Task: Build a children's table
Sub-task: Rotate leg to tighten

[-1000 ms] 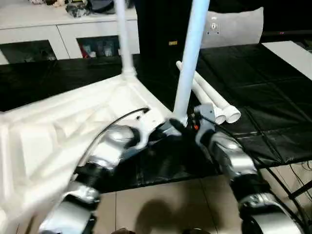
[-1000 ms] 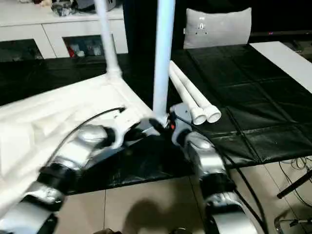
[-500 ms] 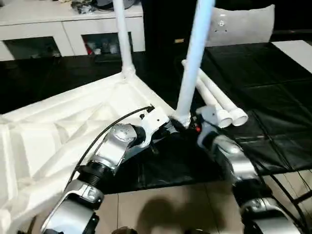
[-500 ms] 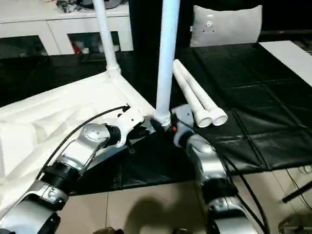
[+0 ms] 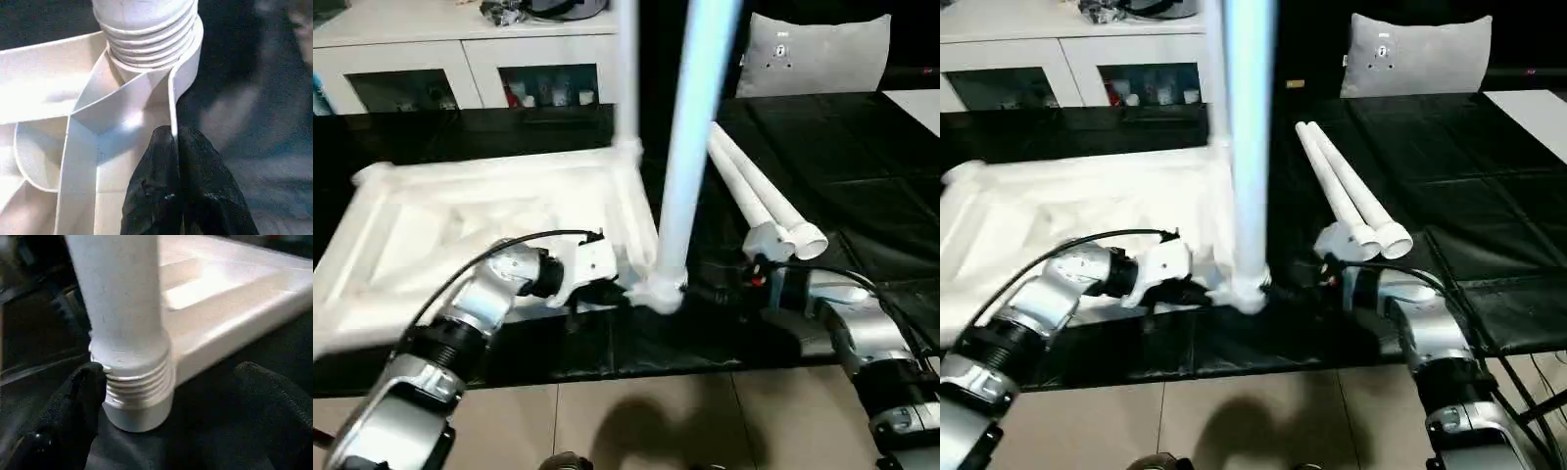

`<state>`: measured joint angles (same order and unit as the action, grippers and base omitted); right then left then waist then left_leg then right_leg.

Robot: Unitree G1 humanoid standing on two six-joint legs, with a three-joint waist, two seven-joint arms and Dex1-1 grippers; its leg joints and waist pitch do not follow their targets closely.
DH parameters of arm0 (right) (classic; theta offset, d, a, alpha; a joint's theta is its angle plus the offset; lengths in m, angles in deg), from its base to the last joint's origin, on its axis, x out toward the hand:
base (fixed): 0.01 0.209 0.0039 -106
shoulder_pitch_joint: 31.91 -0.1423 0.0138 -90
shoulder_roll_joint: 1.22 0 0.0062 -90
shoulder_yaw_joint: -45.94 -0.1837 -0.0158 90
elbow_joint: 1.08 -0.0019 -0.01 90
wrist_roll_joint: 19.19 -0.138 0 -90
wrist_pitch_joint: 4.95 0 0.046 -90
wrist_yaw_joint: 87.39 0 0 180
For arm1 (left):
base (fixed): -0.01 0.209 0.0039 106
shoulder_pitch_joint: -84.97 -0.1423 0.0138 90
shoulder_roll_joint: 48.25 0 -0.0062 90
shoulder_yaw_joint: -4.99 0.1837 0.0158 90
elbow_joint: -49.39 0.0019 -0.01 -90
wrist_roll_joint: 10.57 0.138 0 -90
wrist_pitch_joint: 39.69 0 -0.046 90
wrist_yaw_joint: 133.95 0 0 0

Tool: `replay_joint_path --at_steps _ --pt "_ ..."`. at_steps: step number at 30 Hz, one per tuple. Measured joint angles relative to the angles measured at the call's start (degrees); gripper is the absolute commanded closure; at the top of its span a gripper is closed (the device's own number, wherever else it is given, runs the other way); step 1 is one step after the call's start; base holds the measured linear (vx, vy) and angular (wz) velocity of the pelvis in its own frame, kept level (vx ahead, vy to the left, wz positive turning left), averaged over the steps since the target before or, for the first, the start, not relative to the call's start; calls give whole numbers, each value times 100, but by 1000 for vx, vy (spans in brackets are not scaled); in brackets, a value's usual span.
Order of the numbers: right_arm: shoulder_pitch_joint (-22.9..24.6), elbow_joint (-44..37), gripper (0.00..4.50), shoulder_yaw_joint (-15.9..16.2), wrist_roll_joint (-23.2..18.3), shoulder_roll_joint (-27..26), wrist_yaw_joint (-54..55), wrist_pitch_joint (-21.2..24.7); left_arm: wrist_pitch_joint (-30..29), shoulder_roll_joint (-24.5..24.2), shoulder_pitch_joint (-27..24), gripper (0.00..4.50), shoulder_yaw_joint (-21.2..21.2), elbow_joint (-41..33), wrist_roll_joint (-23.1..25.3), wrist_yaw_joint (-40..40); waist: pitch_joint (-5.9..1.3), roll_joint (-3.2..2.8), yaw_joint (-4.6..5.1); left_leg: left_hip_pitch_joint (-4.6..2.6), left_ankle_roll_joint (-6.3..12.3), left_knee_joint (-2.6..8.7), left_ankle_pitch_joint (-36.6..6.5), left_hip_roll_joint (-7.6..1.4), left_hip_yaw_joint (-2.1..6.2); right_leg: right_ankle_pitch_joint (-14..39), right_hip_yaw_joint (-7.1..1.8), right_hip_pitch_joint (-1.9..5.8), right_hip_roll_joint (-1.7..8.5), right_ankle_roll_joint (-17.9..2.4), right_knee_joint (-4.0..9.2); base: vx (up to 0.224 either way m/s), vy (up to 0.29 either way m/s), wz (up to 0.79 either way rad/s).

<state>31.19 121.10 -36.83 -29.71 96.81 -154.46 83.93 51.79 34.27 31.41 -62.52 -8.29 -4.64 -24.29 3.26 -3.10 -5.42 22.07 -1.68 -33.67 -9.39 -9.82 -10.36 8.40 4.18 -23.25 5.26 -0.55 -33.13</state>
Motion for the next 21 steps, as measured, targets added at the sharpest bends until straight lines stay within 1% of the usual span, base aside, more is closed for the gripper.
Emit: replay_joint_path --at_steps 2,4,7,9,10,11,13,14,15,17,19,20,21 --pt "-19 0 6 101 38 0 -162 -11 76 -10 14 450 32 10 -1 -121 -1 2 -3 1 0 -2 0 3 -1 -3 -4 2 1 -6 1 0 0 0" --pt "-36 5 33 217 98 -15 -273 -7 166 -11 24 450 59 23 -10 -240 -1 3 -17 2 1 -1 -1 5 -3 -18 -7 2 2 -29 1 0 0 0" --pt "-129 37 44 307 108 -96 -434 53 249 -10 78 450 120 78 -30 -371 -1 4 -48 1 1 -1 0 3 -3 -17 -5 0 2 -29 -3 0 0 0" --pt "-190 65 65 370 108 -123 -516 83 277 -9 82 450 141 82 -56 -433 0 4 -80 2 1 -1 0 2 -3 -17 -5 0 2 -28 -2 0 0 0" --pt "-204 73 79 384 107 -139 -553 98 283 -7 83 450 151 82 -62 -445 -1 5 -92 2 1 -1 0 2 -3 -17 -5 0 2 -28 -2 0 0 0" --pt "-226 92 79 403 107 -157 -602 107 287 -4 83 450 153 82 -69 -462 0 5 -101 2 1 -1 0 2 -3 -17 -5 0 2 -28 -2 0 0 0" --pt "-244 129 107 431 100 -192 -671 133 288 -3 83 450 154 82 -74 -508 -1 7 -108 2 1 -1 0 2 -4 -17 -5 0 2 -28 -2 0 0 0" --pt "-245 141 107 438 91 -195 -700 173 288 -3 83 450 154 81 -76 -525 -1 7 -111 2 1 -1 0 2 -4 -17 -5 0 2 -28 -2 0 0 0" --pt "-247 156 123 440 82 -198 -733 202 288 -3 83 450 155 81 -79 -532 -1 7 -112 2 1 -1 0 2 -4 -17 -5 0 2 -28 -2 0 0 0" --pt "-247 161 128 442 77 -199 -787 231 288 -3 83 450 154 81 -80 -533 -2 8 -111 2 1 -1 0 2 -4 -17 -5 0 2 -28 -3 0 0 0" --pt "-247 170 153 442 42 -198 -839 281 289 -5 83 450 155 81 -85 -554 -2 9 -112 2 0 -1 0 2 -4 -16 -5 0 2 -27 -3 0 0 0" --pt "-246 170 153 442 15 -198 -854 312 289 -7 81 450 154 81 -97 -569 -2 9 -113 2 1 -1 0 2 -4 -16 -5 0 2 -26 -3 0 0 0" --pt "-246 170 165 442 -7 -197 -864 348 288 -8 76 450 153 81 -117 -571 -2 9 -114 2 1 -1 0 2 -4 -16 -5 0 2 -26 -3 0 0 0"
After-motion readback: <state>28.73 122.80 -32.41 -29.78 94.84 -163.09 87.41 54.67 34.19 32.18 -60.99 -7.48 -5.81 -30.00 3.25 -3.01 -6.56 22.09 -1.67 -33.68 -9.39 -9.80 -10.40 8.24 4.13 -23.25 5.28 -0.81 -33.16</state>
